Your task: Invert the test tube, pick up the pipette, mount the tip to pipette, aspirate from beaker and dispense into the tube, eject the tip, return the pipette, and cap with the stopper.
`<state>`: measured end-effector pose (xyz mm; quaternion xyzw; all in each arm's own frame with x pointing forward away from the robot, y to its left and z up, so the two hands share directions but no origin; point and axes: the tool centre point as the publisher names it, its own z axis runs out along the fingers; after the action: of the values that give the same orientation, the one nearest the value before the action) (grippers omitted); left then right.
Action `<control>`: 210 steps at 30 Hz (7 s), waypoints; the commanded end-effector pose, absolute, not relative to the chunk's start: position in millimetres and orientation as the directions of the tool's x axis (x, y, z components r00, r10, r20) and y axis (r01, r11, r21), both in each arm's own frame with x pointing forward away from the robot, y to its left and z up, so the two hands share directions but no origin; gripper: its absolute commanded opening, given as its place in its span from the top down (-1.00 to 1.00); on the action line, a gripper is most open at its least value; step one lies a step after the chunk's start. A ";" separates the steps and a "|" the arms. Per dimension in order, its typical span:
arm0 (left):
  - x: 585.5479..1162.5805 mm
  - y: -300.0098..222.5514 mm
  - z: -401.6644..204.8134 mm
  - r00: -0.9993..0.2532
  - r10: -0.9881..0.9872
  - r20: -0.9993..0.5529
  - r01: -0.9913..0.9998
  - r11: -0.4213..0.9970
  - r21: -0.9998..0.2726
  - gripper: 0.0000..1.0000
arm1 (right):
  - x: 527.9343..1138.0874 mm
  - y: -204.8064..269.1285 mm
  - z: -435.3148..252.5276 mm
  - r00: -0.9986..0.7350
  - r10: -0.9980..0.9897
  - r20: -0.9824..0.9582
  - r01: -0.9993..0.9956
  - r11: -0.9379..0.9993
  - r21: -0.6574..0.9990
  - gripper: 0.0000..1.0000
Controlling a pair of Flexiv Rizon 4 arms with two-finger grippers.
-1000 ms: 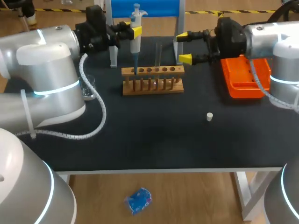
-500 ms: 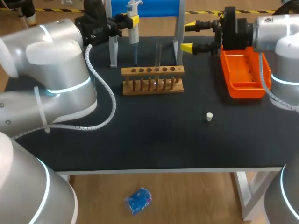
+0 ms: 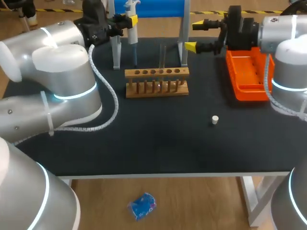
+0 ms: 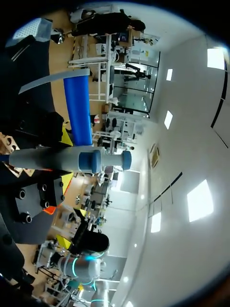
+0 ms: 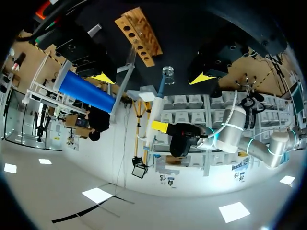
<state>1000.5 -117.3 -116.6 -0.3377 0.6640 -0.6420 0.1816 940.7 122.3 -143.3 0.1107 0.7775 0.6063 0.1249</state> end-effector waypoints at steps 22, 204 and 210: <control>1119.1 -78.8 -152.7 -0.580 -0.790 0.197 -0.314 -0.007 -0.950 1.00 | 1034.7 177.4 -173.3 -0.875 0.485 -0.014 0.153 0.303 0.940 -1.00; 1196.5 -68.8 -192.9 -0.099 -0.993 -0.066 -0.452 0.104 -0.886 1.00 | 1095.6 202.5 -183.6 -0.819 0.573 -0.015 0.195 0.304 0.932 -1.00; 1198.6 -69.3 -194.4 -0.101 -0.992 -0.073 -0.458 0.111 -0.882 1.00 | 1095.6 202.5 -183.6 -0.819 0.573 -0.015 0.195 0.304 0.932 -1.00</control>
<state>1194.9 -67.9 -195.4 -0.5582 0.6462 -0.3654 0.3706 1095.7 202.3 -184.0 0.2437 0.7874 0.5381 0.1762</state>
